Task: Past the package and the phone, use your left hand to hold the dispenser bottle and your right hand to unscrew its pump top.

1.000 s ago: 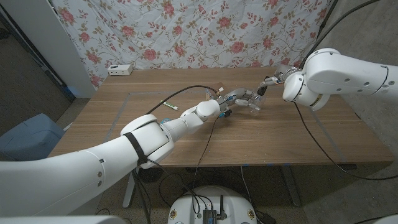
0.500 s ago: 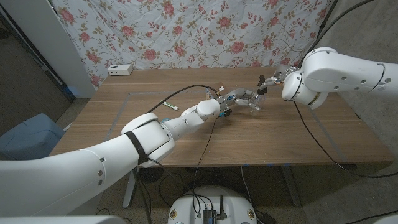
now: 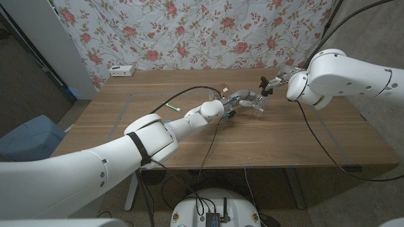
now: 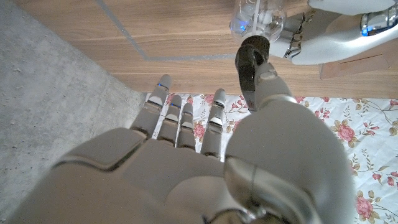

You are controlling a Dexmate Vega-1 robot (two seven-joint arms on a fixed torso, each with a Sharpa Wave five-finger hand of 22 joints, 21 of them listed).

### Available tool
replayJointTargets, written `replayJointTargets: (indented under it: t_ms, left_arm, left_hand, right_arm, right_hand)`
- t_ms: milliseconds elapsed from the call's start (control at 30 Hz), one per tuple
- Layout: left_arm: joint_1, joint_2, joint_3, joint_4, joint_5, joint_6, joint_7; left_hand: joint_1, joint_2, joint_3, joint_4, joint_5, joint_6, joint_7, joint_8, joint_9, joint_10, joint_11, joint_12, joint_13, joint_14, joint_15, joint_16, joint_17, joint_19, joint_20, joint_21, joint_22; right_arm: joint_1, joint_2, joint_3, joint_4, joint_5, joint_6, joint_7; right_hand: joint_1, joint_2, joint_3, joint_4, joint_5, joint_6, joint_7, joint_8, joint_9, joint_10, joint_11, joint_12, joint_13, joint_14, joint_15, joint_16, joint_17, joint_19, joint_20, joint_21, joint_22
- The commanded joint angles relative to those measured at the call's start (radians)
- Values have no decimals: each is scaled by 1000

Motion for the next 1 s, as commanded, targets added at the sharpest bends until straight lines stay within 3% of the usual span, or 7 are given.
replayJointTargets:
  t_ms: [33,333,800,1000]
  left_arm:
    - [-8,-5,8,4,-5,20,4]
    - [-9,-6,11,4,-8,22,7]
    - [-8,-11,15,6,-11,32,10]
    - [-10,-14,17,7,-11,41,14]
  left_hand:
    - [-46,114,79,71,4,78,-22,7,4,38,-27,3,5,15,-85,7,4,9,-59,0,3]
    - [-47,115,80,72,4,79,-22,7,5,39,-29,2,6,16,-85,8,4,10,-58,0,3]
    - [-49,117,83,71,4,79,-23,6,5,39,-29,2,8,13,-83,6,4,9,-58,0,3]
    - [-49,117,83,71,4,78,-22,6,5,41,-28,2,9,15,-86,7,4,9,-57,0,3]
  right_arm:
    - [-208,9,213,-31,-249,0,214]
    - [-327,27,325,-41,-428,17,372]
    - [-485,46,471,-44,-578,91,490]
    - [-523,54,502,-40,-625,115,522]
  right_hand:
    - [34,3,19,-1,4,34,-34,20,2,10,-14,6,3,3,-12,1,2,2,-9,5,4]
    - [65,7,35,-1,5,48,-57,27,1,15,-25,8,4,4,-24,3,3,5,-22,6,4]
    - [133,23,61,-2,3,107,-116,51,-2,31,-46,12,4,8,-49,9,7,1,-27,4,4]
    - [169,30,72,-1,1,144,-134,66,-5,39,-56,14,4,10,-60,13,10,0,-35,4,4]
